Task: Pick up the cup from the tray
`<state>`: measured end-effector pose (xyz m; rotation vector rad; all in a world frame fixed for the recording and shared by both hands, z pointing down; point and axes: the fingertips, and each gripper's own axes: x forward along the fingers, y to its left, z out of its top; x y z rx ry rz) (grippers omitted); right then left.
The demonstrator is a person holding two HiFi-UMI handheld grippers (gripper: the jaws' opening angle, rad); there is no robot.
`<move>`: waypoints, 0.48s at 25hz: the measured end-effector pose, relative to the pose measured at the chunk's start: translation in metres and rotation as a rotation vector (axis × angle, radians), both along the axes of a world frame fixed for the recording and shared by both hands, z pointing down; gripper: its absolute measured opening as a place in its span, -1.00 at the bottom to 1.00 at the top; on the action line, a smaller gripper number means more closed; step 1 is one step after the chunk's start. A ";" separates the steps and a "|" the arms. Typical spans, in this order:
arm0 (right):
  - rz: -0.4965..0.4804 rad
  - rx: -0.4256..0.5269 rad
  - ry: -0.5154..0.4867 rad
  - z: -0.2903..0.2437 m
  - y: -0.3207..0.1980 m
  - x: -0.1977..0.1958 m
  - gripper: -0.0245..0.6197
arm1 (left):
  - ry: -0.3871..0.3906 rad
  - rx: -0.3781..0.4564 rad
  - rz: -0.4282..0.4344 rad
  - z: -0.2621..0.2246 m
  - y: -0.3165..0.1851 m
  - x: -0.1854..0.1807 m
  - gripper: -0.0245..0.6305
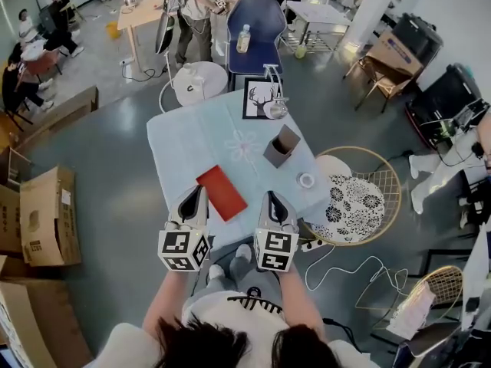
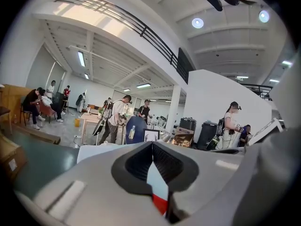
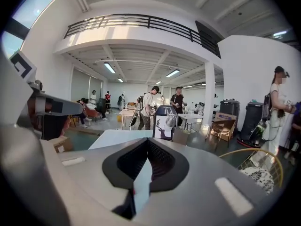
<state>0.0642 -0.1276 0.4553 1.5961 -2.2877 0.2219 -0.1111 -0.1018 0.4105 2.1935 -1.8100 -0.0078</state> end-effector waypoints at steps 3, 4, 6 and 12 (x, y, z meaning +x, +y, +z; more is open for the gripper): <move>0.004 0.006 -0.028 -0.007 0.000 -0.001 -0.84 | 0.004 0.009 0.003 -0.003 0.002 0.000 -0.92; 0.000 0.009 -0.029 -0.010 -0.001 -0.001 -0.84 | 0.006 0.009 0.009 -0.003 0.002 0.001 -0.92; -0.015 0.015 -0.021 -0.015 0.000 -0.002 -0.84 | 0.011 0.009 0.025 -0.004 0.003 0.006 -0.92; -0.051 0.034 0.016 -0.024 0.006 -0.008 -0.84 | 0.010 0.003 0.043 -0.004 0.011 0.014 -0.92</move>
